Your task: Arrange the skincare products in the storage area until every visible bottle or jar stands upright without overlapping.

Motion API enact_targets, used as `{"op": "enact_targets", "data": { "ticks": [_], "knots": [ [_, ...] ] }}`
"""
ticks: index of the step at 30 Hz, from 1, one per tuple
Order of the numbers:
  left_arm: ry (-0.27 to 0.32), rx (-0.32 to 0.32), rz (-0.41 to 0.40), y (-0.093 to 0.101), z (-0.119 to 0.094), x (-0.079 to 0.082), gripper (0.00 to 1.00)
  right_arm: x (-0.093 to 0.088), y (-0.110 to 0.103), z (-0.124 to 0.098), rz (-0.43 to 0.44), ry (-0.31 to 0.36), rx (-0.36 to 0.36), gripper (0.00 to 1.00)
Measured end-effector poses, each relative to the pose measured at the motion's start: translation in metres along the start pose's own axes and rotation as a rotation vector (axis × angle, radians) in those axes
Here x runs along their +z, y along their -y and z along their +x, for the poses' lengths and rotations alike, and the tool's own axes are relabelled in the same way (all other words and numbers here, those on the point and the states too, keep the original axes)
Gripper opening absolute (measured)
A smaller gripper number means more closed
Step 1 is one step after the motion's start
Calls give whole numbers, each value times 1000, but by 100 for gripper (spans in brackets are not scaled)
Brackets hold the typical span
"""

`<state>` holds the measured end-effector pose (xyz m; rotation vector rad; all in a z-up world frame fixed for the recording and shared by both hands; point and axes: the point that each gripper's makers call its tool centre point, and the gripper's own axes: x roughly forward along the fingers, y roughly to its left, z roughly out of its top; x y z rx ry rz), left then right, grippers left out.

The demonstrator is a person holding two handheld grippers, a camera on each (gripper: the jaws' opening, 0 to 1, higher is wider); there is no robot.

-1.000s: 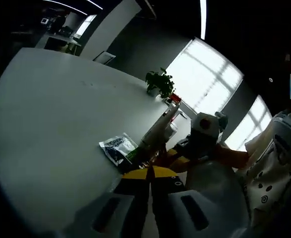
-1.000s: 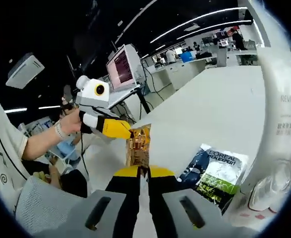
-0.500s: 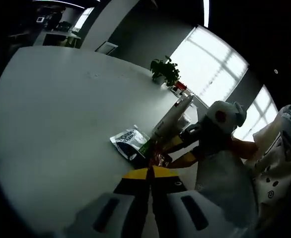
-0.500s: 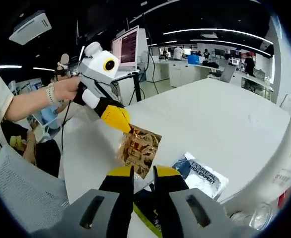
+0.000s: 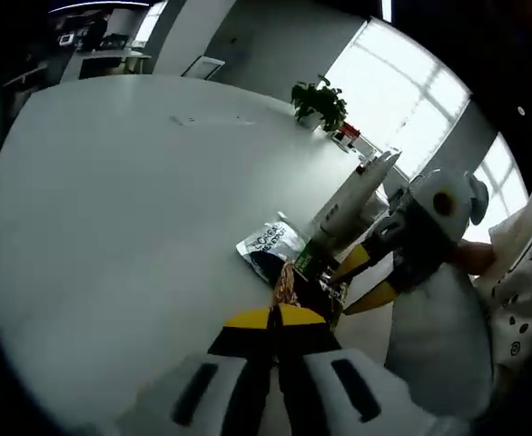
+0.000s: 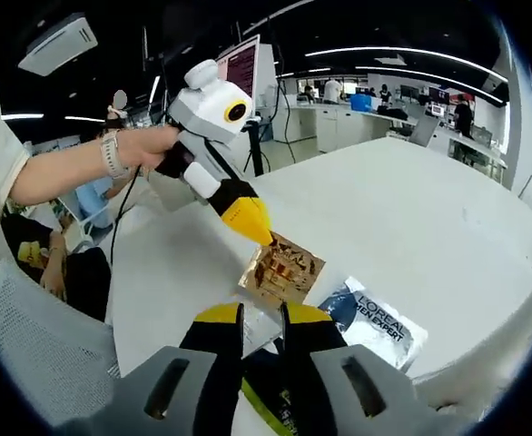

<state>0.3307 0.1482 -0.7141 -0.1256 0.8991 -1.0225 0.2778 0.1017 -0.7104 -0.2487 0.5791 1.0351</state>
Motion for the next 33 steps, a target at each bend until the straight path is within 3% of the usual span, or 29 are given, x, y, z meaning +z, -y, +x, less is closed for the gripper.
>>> {"op": "enact_targets", "data": {
  "ticks": [2, 10, 23, 33],
  "knots": [
    [-24, 29, 16, -6, 3, -1, 0, -1, 3, 3, -7, -3, -14, 22],
    [-76, 56, 33, -19, 14, -6, 0, 4, 13, 20, -40, 20, -53, 19],
    [-128, 85, 79, -33, 25, -6, 0, -5, 24, 53, -178, -29, -100, 19],
    [-187, 112, 131, -39, 31, -10, 0, -14, 34, 66, -202, -67, -107, 19]
  ]
}}
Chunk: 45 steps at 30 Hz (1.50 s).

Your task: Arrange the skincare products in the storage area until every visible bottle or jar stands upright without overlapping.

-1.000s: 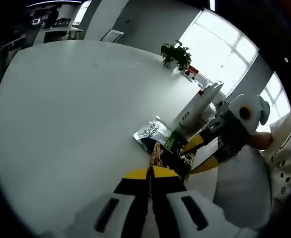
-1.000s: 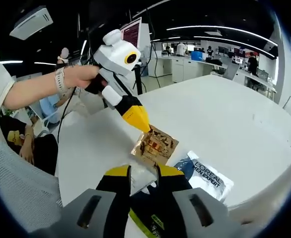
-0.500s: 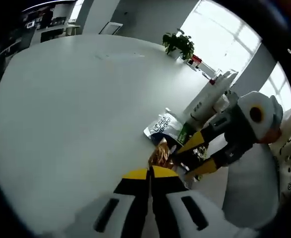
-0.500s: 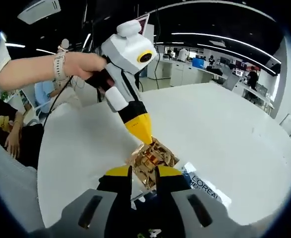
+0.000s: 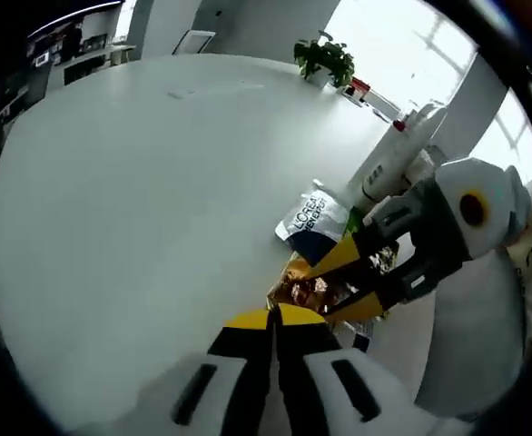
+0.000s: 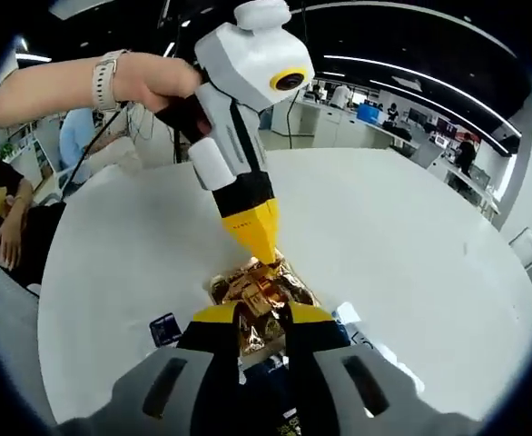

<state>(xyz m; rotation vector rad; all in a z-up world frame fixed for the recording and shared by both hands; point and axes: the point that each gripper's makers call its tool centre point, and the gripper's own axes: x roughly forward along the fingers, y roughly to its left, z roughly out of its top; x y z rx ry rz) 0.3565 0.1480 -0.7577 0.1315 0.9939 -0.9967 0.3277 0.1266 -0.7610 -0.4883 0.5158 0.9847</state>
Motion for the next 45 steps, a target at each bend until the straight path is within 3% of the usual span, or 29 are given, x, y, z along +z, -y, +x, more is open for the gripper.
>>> {"op": "enact_targets", "data": {
  "ticks": [9, 24, 32, 39, 42, 45],
  "knots": [
    [-5, 31, -48, -3, 1, -2, 0, 2, 2, 5, -1, -1, 23, 19],
    [-12, 45, -97, -6, 6, -6, 0, -4, 7, 4, 81, -42, 83, 18],
    [-4, 43, -103, -8, 8, -7, 0, -5, 5, 4, 35, -77, 103, 17],
    [-3, 84, -2, -3, -1, -7, 2, -4, 5, 7, 34, -92, 119, 16],
    [-12, 105, 88, 6, -5, -9, 4, -4, 5, 6, 27, -95, 121, 16],
    [18, 107, 114, 14, -6, -6, 5, -3, 4, 6, 19, -98, 125, 15]
  ]
}}
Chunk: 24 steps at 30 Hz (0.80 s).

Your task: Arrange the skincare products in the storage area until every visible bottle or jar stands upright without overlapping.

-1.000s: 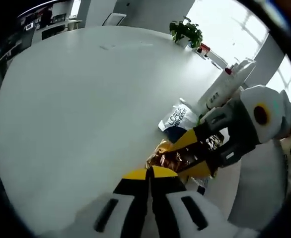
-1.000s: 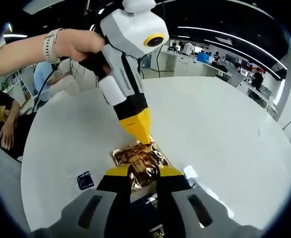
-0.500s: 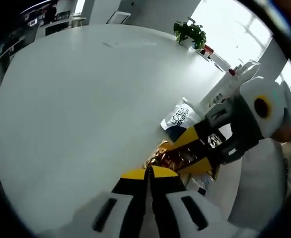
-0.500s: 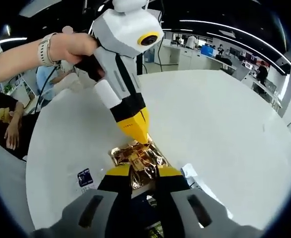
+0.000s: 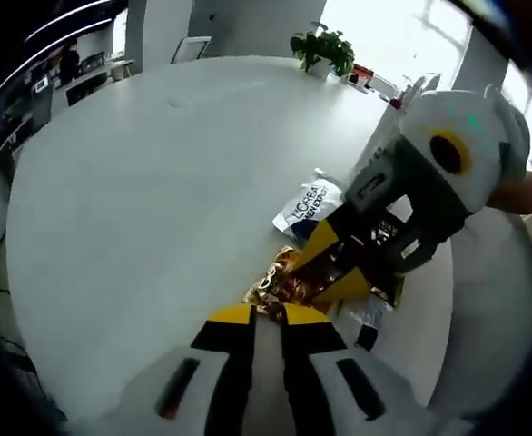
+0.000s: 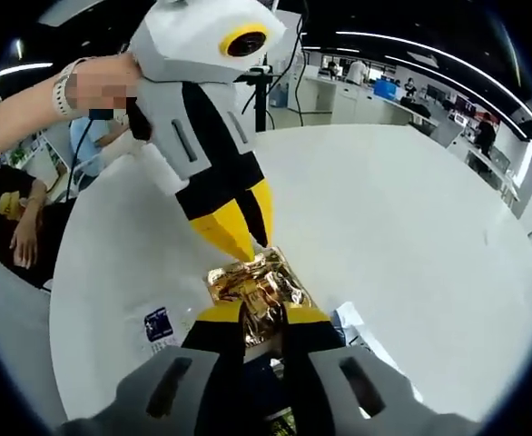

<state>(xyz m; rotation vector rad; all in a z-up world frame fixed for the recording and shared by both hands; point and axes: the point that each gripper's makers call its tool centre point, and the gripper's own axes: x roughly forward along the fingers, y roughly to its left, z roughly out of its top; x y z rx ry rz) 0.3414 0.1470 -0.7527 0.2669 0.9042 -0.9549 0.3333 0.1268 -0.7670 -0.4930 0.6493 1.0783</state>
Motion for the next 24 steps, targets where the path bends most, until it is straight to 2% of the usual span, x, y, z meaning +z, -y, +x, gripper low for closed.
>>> {"op": "enact_targets", "data": {
  "ticks": [3, 5, 8, 11, 16, 19, 21, 24],
  "knots": [
    [25, 0, 29, 5, 0, 4, 6, 0, -1, 0, -2, -3, 3, 15],
    [10, -4, 35, 9, 5, 2, 6, 0, -2, -1, -3, -5, 1, 15],
    [-39, 41, 62, 5, 11, -9, 8, 0, -1, -1, -7, -7, -3, 15],
    [-35, 33, 73, 10, 13, -9, 8, 0, -2, -1, -12, -9, -6, 14],
    [-67, 74, 126, 15, 12, -12, 7, 0, -3, -2, -11, -11, -11, 14],
    [-73, 95, 113, 10, 10, -11, 7, -1, -4, -2, -10, -11, -14, 13],
    [-71, 112, 112, 18, 9, -11, 7, -1, -6, -2, -12, -13, -22, 13],
    [-60, 124, 114, 17, 8, -11, 7, 0, -7, -3, -17, -14, -35, 13]
  ]
}}
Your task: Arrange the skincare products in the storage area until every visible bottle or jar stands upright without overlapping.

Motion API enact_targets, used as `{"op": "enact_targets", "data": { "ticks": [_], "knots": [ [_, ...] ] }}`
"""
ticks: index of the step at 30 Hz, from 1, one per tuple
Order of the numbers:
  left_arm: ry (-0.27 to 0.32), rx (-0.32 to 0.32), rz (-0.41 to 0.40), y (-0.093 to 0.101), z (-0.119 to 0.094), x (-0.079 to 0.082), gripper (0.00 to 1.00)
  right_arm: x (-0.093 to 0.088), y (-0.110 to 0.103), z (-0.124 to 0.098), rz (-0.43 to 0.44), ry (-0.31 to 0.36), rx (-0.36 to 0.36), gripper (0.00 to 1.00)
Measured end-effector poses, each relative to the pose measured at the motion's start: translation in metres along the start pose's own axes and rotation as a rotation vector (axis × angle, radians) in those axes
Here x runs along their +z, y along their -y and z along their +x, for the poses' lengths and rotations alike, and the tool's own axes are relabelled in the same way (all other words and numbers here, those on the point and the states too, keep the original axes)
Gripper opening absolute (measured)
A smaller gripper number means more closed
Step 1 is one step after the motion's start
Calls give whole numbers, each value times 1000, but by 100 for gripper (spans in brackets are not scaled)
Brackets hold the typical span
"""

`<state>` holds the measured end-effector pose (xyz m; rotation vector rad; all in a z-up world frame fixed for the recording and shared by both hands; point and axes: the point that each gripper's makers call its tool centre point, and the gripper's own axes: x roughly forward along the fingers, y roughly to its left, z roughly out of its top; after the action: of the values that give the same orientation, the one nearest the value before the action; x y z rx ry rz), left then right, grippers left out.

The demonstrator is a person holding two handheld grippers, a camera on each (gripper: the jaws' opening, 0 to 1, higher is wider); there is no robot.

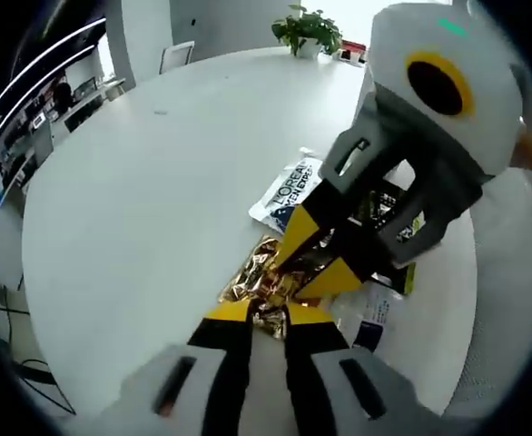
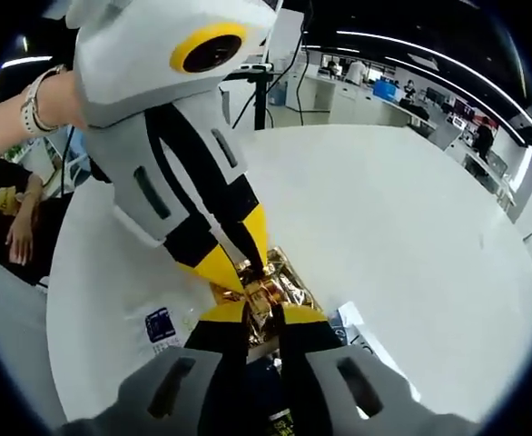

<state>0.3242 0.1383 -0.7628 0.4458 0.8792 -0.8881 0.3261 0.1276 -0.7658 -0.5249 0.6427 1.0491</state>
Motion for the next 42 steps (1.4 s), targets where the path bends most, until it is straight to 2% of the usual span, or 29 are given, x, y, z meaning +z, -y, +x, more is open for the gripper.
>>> {"op": "enact_targets", "data": {
  "ticks": [4, 8, 15, 28, 38, 42],
  "knots": [
    [6, 2, -16, 0, 0, 1, 6, -1, 3, -1, 13, -3, -24, 14],
    [3, 1, -20, -1, 1, 2, 6, 0, 0, -6, -19, -6, -52, 17],
    [8, -8, -35, 0, 0, 1, 6, 9, -13, -18, -67, 15, -40, 15],
    [16, -11, -53, -4, 1, 0, 7, 33, -8, -81, -95, 97, -119, 17],
    [32, -6, -75, -7, 2, -1, 7, 28, -9, -115, -70, 117, -169, 17],
    [39, 3, -76, -6, 2, 0, 7, 25, -10, -133, -32, 142, -187, 17]
  ]
}}
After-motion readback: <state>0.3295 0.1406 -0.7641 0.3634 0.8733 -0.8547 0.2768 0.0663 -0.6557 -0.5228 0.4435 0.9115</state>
